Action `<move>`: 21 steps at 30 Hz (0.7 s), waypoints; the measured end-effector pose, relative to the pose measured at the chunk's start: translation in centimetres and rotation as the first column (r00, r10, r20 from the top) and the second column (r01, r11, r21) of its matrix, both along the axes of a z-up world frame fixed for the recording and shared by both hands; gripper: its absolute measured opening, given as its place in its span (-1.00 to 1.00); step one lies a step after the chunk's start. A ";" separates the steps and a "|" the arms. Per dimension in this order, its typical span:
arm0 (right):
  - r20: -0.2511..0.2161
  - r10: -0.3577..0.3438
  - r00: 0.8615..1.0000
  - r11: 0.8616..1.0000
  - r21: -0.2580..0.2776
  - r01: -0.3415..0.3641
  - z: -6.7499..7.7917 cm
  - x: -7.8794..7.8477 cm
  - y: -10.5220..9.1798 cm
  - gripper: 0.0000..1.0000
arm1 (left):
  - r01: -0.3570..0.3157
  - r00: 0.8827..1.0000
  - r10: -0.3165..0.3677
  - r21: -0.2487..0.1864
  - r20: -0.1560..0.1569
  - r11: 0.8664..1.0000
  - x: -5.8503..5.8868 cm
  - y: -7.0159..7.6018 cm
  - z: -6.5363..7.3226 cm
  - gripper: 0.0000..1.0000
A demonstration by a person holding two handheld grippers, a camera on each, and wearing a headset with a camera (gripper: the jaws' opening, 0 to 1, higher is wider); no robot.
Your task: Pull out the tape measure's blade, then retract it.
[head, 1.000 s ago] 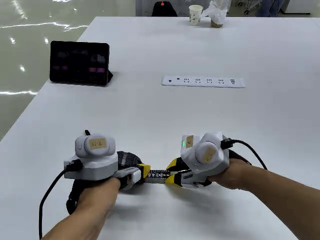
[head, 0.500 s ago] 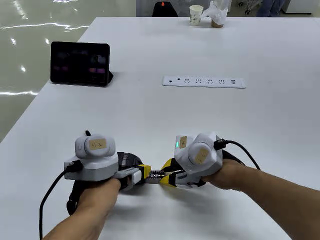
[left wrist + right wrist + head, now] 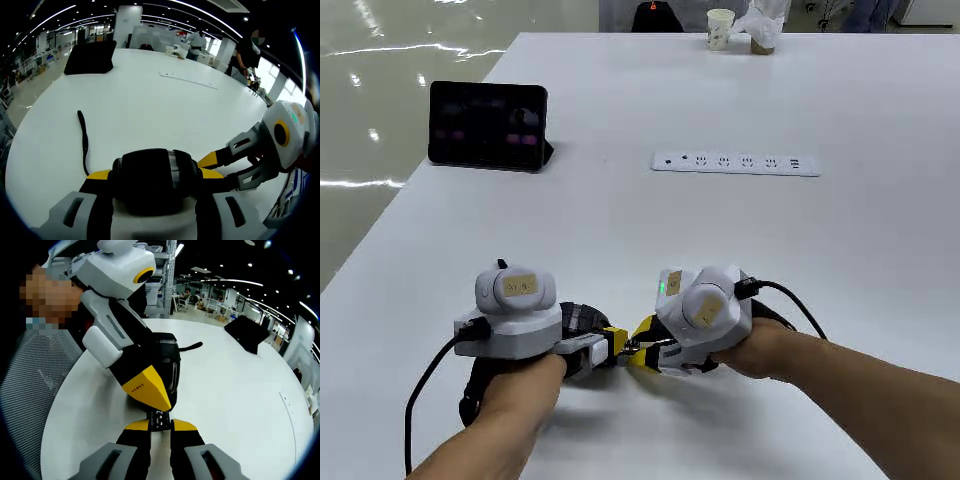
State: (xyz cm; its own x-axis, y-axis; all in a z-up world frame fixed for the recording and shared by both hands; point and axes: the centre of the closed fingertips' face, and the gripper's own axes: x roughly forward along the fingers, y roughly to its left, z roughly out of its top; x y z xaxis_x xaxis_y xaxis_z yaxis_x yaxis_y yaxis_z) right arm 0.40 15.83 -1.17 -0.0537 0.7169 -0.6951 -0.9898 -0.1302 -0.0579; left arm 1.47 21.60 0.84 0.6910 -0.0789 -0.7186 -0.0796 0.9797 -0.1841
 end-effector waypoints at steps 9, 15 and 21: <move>-0.006 0.006 1.000 1.000 0.008 -0.006 0.0 -0.1 0.7 -0.78 | 0.001 1.000 -0.001 -0.005 -0.003 1.000 0.0 0.0 0.0 0.23; -0.002 0.012 1.000 1.000 0.009 -0.012 0.0 -0.2 0.9 -0.77 | 0.001 1.000 -0.001 -0.004 -0.003 1.000 0.0 0.0 0.0 0.23; -0.001 0.009 1.000 1.000 0.012 -0.009 -0.1 -0.3 0.9 -0.77 | 0.004 1.000 -0.004 -0.002 -0.005 1.000 0.0 0.0 -0.1 0.24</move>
State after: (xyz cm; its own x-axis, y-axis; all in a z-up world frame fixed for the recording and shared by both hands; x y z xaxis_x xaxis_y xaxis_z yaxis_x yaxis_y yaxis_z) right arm 0.12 16.70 -1.28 -0.0610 0.7247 -0.6863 -0.9887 -0.1381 -0.0580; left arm 1.49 21.59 0.78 0.6869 -0.0832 -0.7219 -0.0770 0.9795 -0.1861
